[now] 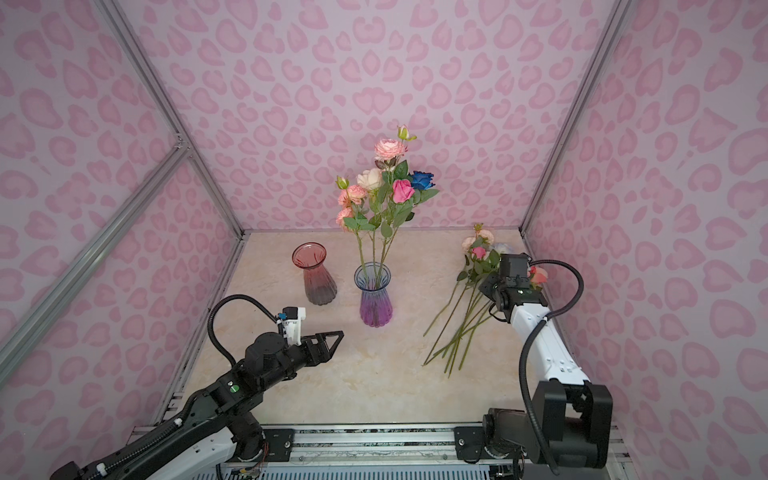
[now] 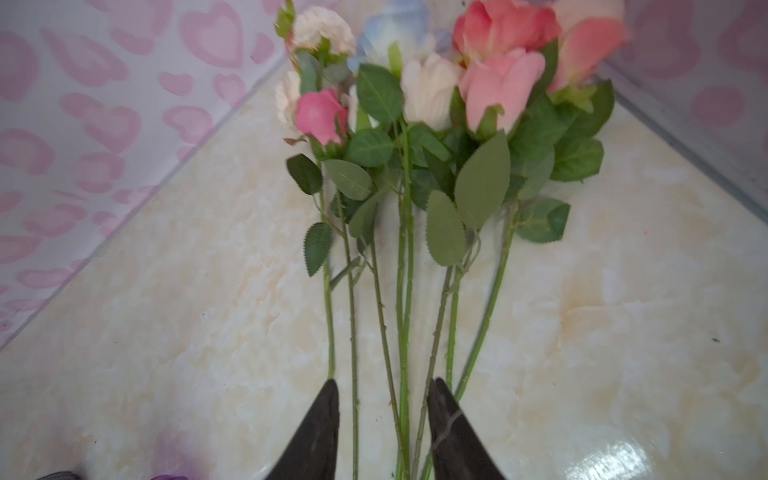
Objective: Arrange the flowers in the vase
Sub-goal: 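Move the right gripper back to the rose pile and grasp a pink rose stem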
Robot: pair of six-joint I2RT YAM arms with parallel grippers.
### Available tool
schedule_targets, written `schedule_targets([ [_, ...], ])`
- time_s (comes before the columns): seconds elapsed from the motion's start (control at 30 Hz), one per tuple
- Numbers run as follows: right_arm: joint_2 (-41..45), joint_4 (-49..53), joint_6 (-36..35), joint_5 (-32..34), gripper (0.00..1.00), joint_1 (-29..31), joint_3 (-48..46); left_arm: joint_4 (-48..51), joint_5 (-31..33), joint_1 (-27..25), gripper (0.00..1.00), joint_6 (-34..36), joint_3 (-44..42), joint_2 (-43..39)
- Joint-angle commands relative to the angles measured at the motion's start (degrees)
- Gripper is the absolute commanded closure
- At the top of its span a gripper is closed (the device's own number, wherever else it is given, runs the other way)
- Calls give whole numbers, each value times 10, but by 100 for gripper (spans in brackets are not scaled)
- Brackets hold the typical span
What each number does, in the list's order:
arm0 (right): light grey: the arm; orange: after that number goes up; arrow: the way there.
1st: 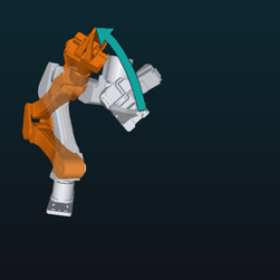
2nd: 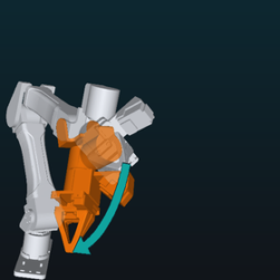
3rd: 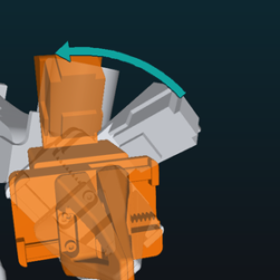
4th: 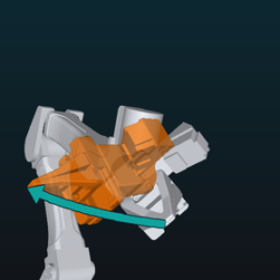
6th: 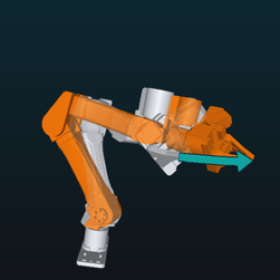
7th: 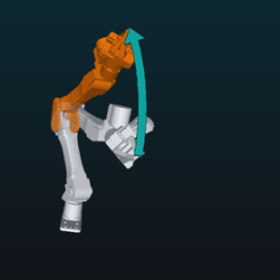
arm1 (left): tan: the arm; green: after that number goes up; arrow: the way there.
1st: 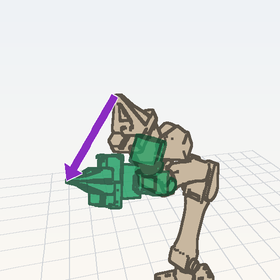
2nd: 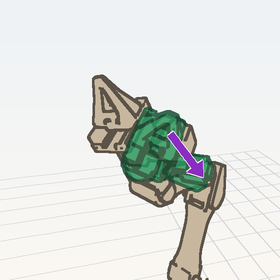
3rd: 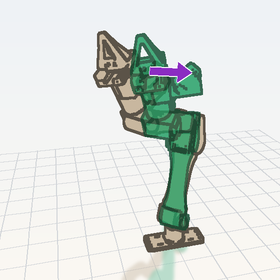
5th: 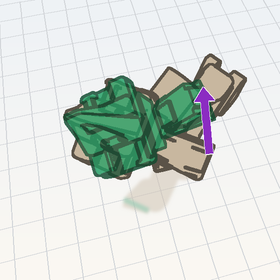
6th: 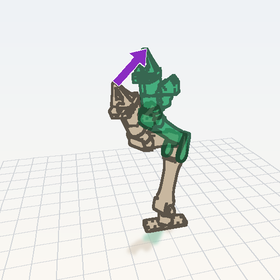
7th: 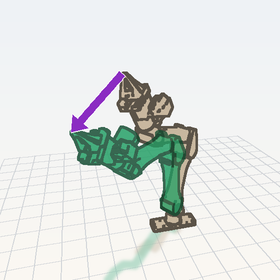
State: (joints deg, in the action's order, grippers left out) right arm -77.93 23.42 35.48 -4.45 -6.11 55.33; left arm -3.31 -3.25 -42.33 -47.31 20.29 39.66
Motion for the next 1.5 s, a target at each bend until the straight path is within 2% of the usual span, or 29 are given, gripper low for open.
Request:
schedule_targets([
  [0.0,-62,-31,31,-38,60,-20,-1,-34,1,-10,9,19,13,-14],
  [0.2,-142,-56,47,-47,57,-31,-1,2,36,-11,5,21,-10,-82],
  [0.37,-181,-59,54,-44,61,-31,10,29,64,-11,3,23,-20,-116],
  [0.47,-202,-53,46,-46,69,-34,31,37,70,-11,3,29,-18,-125],
  [0.53,-212,-55,44,-48,83,-36,41,49,78,-11,3,35,-11,-125],
  [0.57,-213,-57,42,-49,86,-36,43,51,81,-11,3,37,-9,-124],
  [0.67,-213,-52,38,-47,85,-36,46,57,86,-10,2,44,-3,-123],
  [0.83,-222,-50,28,-47,75,-38,45,57,93,-11,2,49,-1,-121],
  [0.9,-234,-48,25,-53,74,-39,51,57,94,-10,2,50,1,-119],
  [1.03,-243,-55,25,-60,82,-40,50,62,93,-11,2,54,8,-113],
  [1.07,-245,-58,26,-62,87,-39,48,64,94,-11,2,55,8,-113],
  [1.1,-243,-64,27,-66,92,-40,44,65,95,-11,2,56,10,-113],
  [1.2,-221,-67,25,-71,99,-37,38,68,96,-10,2,56,9,-118],
  [1.47,-85,-35,7,-41,100,-6,55,72,108,-10,1,67,18,-118],
])
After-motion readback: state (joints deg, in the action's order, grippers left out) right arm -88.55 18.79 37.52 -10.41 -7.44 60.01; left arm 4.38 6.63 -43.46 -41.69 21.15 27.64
